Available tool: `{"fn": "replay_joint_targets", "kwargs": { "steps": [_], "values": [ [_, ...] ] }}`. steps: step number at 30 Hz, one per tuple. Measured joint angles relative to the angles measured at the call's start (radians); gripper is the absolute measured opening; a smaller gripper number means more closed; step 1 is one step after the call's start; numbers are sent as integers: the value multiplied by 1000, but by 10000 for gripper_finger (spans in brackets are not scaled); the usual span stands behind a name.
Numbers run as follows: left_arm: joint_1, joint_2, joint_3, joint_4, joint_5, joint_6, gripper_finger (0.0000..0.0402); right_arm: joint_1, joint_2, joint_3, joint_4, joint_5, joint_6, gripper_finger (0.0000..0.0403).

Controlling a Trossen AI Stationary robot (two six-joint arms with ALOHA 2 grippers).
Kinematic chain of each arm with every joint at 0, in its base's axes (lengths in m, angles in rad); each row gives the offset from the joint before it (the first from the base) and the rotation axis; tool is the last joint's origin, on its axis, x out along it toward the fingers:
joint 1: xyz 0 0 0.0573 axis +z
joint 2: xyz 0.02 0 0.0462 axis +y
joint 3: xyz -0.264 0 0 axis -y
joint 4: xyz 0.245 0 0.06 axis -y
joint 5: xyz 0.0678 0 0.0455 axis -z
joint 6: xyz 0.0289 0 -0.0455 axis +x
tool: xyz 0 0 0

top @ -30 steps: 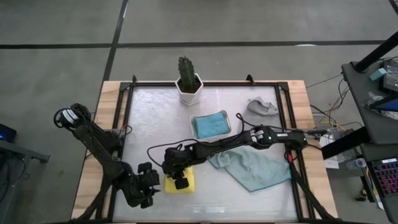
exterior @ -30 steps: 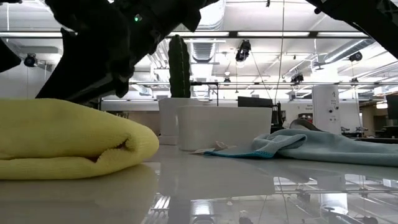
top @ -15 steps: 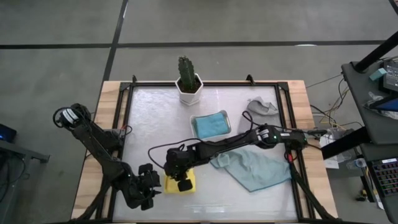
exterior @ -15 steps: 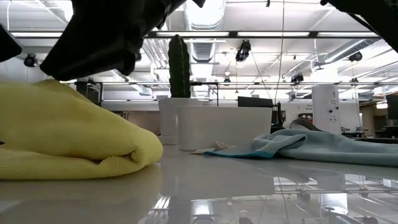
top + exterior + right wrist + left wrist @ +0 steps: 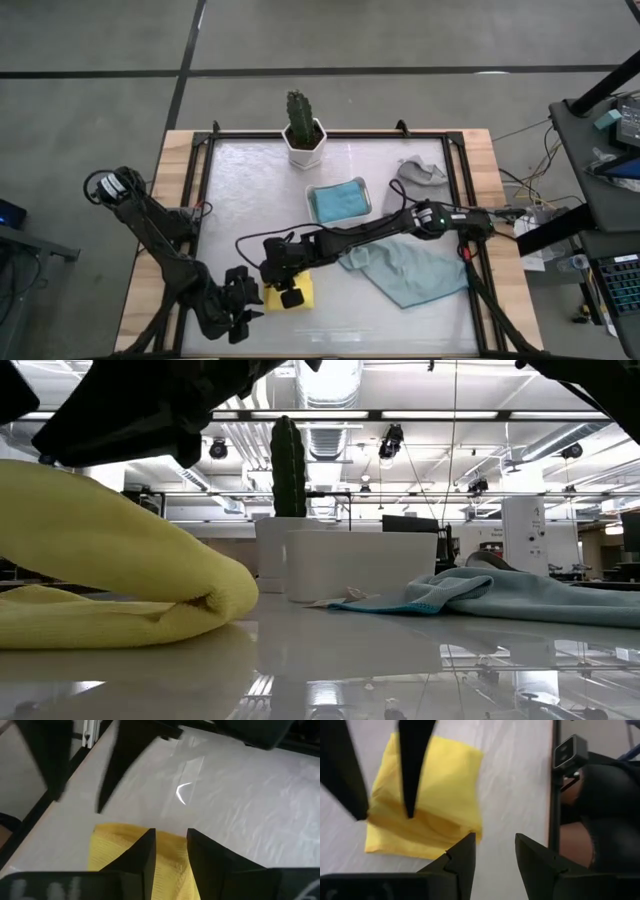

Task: Fold microfiber towels
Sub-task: Fold the yellow towel

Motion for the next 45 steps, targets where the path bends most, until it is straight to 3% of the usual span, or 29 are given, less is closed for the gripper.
{"fn": "replay_joint_targets", "kwargs": {
  "steps": [4, 12, 17, 22, 25, 30, 38, 42, 45],
  "values": [
    [0, 0, 23, -33, 0, 3, 122, 0, 8, -1, 27, 0, 0, 109],
    [0, 0, 16, -35, -11, -5, 122, -5, 72, -11, 2, 8, 67, 175],
    [0, 0, 18, -34, -49, -4, 122, -10, 38, -8, -15, 8, 66, 201],
    [1, 8, 15, -27, -154, -2, 122, -1, -12, -14, -99, 15, 44, 200],
    [3, 38, 16, -16, -217, 25, 122, 26, -52, -42, -116, 68, 32, 190],
    [16, 129, 16, 9, -233, 26, 122, 74, -107, -153, -111, 154, 42, 157],
    [42, 240, 16, 35, -243, 23, 122, 126, -144, -376, 93, 207, 140, 65],
    [41, 288, 13, 28, -154, 7, 122, 155, -144, -481, 240, 206, 176, 21],
    [41, 331, 14, 30, -74, -19, 122, 164, -144, -547, 331, 205, 199, 11]
  ]
}}
